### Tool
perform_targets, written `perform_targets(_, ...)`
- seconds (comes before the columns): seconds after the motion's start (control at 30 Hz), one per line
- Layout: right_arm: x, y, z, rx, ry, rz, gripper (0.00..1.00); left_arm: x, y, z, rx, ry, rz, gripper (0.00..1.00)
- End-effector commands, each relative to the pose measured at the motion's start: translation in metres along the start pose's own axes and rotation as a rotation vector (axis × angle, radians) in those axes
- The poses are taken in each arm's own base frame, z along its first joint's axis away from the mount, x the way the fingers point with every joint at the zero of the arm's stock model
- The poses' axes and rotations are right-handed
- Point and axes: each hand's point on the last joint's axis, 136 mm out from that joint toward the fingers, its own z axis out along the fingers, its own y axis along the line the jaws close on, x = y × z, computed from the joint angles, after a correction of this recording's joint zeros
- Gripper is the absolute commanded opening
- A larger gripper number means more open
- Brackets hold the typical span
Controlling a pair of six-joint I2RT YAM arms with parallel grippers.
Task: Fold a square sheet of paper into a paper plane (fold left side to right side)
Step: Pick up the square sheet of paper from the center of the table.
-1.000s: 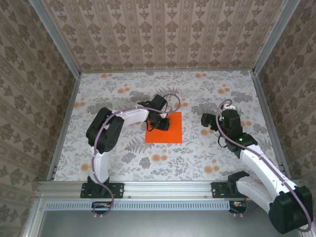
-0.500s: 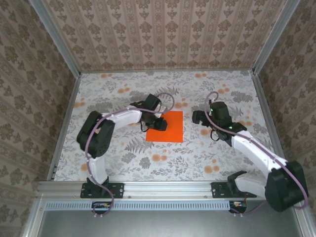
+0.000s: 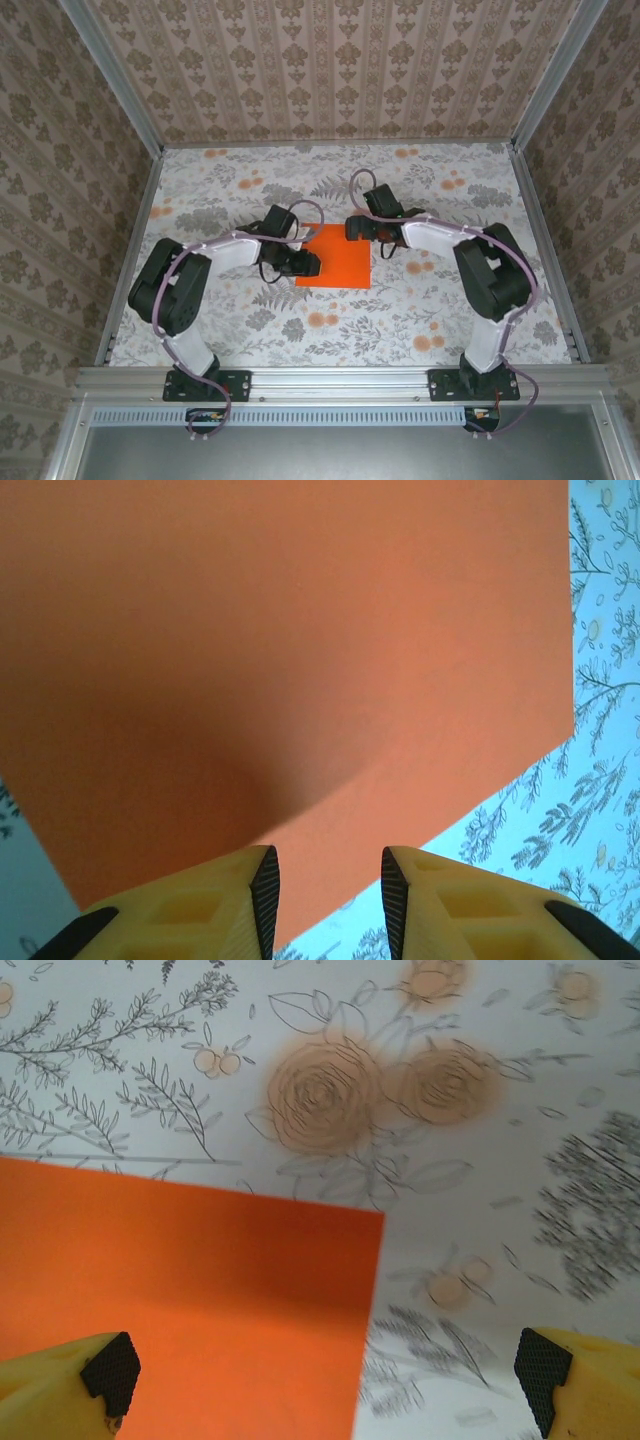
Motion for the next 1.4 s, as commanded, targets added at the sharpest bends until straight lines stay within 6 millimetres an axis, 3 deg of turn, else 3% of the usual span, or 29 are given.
perform_targets(0.0, 0.004, 0.013, 0.011, -0.014, 0.057, 0.001, 1.0, -0.001, 0.0, 0.006, 0.008, 0.006, -0.015, 0.35)
perform_targets(0.3, 0.038, 0.032, 0.019, -0.033, 0.156, -0.012, 1.0, 0.016, 0.019, 0.024, -0.042, 0.065, -0.045, 0.34)
perform_targets(0.5, 0.055, 0.047, 0.009, -0.077, 0.197, -0.024, 0.98, 0.018, 0.022, 0.028, -0.044, 0.06, -0.053, 0.34)
perform_targets(0.7, 0.065, 0.063, -0.005, -0.125, 0.215, -0.037, 0.91, 0.011, 0.015, 0.027, -0.01, 0.029, -0.047, 0.34)
perform_targets(0.83, 0.066, 0.067, -0.009, -0.143, 0.22, -0.043, 0.79, 0.004, 0.009, 0.02, 0.012, -0.008, -0.033, 0.33)
perform_targets(1.17, 0.038, 0.088, -0.042, -0.326, 0.144, -0.045, 0.37, -0.023, -0.002, -0.032, 0.088, -0.173, 0.016, 0.38)
perform_targets(1.37, 0.016, 0.1, -0.085, -0.541, 0.069, -0.05, 0.26, -0.045, -0.007, -0.088, 0.197, -0.35, 0.03, 0.45)
